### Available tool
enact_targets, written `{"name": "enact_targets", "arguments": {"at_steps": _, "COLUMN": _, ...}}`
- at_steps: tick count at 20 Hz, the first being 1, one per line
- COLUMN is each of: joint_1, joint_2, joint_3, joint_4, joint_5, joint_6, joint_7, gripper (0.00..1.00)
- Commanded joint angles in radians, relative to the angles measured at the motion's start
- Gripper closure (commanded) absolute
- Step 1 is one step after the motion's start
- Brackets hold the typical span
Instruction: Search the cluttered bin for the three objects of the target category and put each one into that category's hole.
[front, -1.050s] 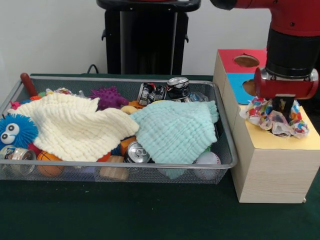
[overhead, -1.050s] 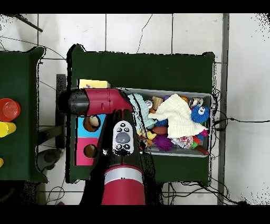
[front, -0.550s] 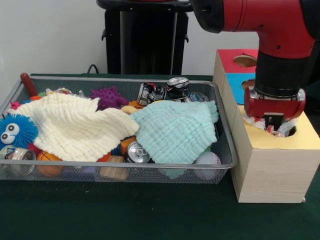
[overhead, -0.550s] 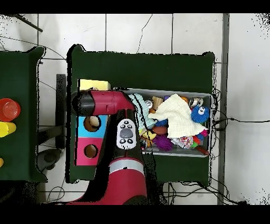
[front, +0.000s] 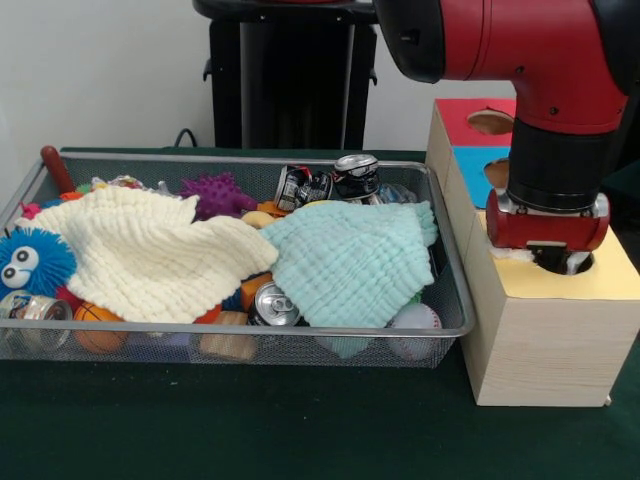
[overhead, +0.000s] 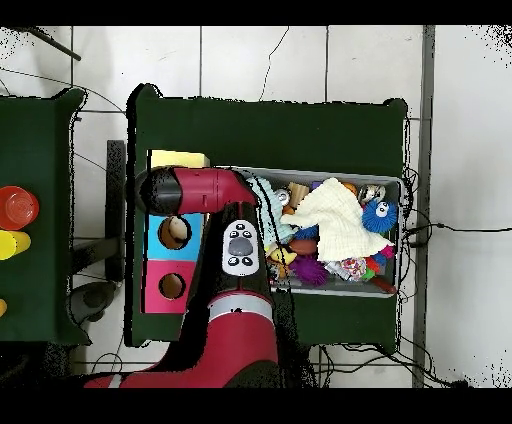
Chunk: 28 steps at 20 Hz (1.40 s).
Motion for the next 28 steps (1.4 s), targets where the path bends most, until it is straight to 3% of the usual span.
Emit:
{"name": "enact_targets", "arguments": {"at_steps": 1, "joint_1": -0.049, "joint_2": -0.015, "joint_3": 0.043, "joint_4": 0.132, "joint_5": -0.041, "joint_6": 0.032, "joint_7": 0.049, "gripper": 1.0}}
{"name": "enact_targets", "arguments": {"at_steps": 6, "joint_1": -0.044, "joint_2": -0.158, "joint_3": 0.055, "joint_4": 0.212, "joint_5": -0.018, "joint_6": 0.066, "joint_7": 0.05, "gripper": 1.0}}
{"name": "enact_targets", "arguments": {"at_steps": 14, "joint_1": -0.021, "joint_2": -0.26, "joint_3": 0.04, "joint_4": 0.216, "joint_5": 0.001, "joint_6": 0.14, "joint_7": 0.07, "gripper": 1.0}}
{"name": "enact_targets", "arguments": {"at_steps": 22, "joint_1": -0.026, "joint_2": -0.276, "joint_3": 0.044, "joint_4": 0.227, "joint_5": -0.004, "joint_6": 0.156, "joint_7": 0.071, "gripper": 1.0}}
{"name": "enact_targets", "arguments": {"at_steps": 28, "joint_1": -0.051, "joint_2": -0.27, "joint_3": 0.078, "joint_4": 0.253, "joint_5": 0.009, "joint_6": 0.246, "joint_7": 0.034, "gripper": 1.0}}
